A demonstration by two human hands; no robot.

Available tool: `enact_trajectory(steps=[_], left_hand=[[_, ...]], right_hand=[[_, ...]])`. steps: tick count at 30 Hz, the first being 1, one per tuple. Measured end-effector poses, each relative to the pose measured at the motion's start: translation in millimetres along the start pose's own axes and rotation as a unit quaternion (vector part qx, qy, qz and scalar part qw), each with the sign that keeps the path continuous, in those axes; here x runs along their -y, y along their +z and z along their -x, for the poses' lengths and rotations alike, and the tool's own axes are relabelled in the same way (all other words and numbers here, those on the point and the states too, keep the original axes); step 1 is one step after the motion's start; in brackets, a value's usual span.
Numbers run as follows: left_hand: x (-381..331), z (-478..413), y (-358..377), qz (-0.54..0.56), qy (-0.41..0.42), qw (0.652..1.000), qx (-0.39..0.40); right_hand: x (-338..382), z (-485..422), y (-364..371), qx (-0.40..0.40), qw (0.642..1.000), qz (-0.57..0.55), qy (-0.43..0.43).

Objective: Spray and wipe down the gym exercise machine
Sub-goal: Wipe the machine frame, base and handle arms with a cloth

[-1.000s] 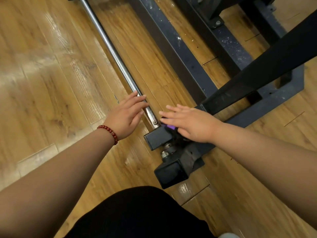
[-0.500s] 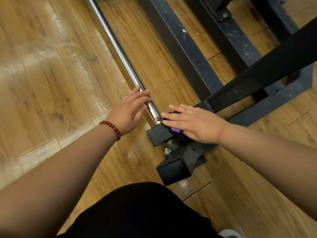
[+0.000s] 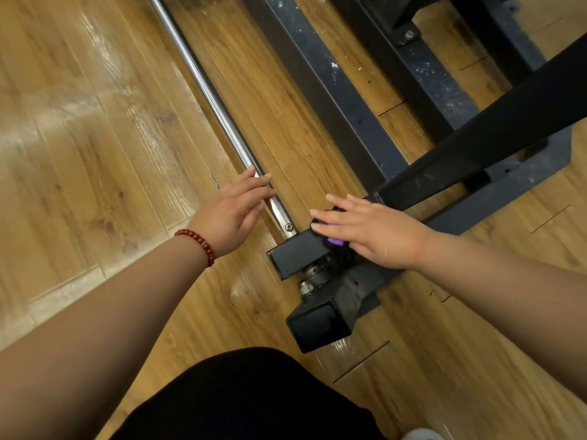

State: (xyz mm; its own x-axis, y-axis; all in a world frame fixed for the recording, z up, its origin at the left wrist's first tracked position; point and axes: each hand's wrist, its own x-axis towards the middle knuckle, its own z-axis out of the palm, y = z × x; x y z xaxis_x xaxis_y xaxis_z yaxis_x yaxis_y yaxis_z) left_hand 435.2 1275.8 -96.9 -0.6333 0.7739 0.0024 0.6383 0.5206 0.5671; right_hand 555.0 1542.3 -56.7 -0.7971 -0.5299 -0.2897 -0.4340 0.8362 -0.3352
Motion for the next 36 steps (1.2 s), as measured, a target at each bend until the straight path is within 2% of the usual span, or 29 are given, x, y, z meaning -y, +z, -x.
enact_trajectory(steps=[2,3,6,8,9,12,14,16,19,20,22,24,26,29,30,31,34,36], left_hand=[[-2,0,3,-0.003,-0.005,1.0,-0.009],[-3,1,3,-0.006,-0.004,1.0,-0.012],[-3,0,1,-0.004,0.003,1.0,-0.005],[0,-2,-5,-0.005,0.004,1.0,0.018],[2,-4,-10,-0.019,0.008,0.999,0.028],[4,-15,-20,-0.109,0.056,0.992,0.033],[4,-24,-24,-0.169,0.068,0.981,0.061],[6,-30,-25,-0.205,0.05,0.97,0.118],[12,-31,-22,-0.206,0.055,0.965,0.155],[11,-32,-23,-0.2,0.049,0.964,0.166],[7,-34,-25,-0.196,0.013,0.959,0.202],[-2,-36,-27,-0.22,-0.019,0.947,0.233],[-9,-40,-30,-0.25,-0.042,0.932,0.26],[-20,-45,-34,-0.295,-0.066,0.906,0.297],[-24,-47,-36,-0.305,-0.073,0.899,0.307],[-27,-49,-38,-0.312,-0.079,0.891,0.319],[-39,-56,-43,-0.339,-0.095,0.862,0.364],[-50,-68,-50,-0.378,-0.099,0.827,0.405]], right_hand=[[14,-7,0,-0.011,0.996,-0.038,0.075],[25,-17,1,-0.019,0.995,-0.055,0.077],[44,-39,7,-0.01,0.999,-0.051,-0.007],[30,-30,7,-0.008,1.0,-0.018,-0.012],[20,-20,8,-0.024,0.999,-0.01,0.021],[11,3,10,-0.07,0.976,-0.013,0.205],[27,-7,8,-0.08,0.957,-0.06,0.271],[46,-23,7,-0.071,0.965,-0.087,0.235],[47,-28,13,-0.067,0.982,-0.047,0.168],[40,-24,16,-0.071,0.981,-0.03,0.178],[29,-14,22,-0.136,0.963,0.007,0.234],[28,-12,24,-0.164,0.934,-0.013,0.316],[37,-21,23,-0.175,0.926,-0.035,0.334],[40,-24,20,-0.117,0.977,0.012,0.176],[33,-21,21,-0.114,0.982,0.043,0.141],[26,-17,22,-0.115,0.981,0.061,0.144],[21,-9,18,-0.156,0.946,0.025,0.283],[30,-12,17,-0.179,0.923,-0.014,0.34]])
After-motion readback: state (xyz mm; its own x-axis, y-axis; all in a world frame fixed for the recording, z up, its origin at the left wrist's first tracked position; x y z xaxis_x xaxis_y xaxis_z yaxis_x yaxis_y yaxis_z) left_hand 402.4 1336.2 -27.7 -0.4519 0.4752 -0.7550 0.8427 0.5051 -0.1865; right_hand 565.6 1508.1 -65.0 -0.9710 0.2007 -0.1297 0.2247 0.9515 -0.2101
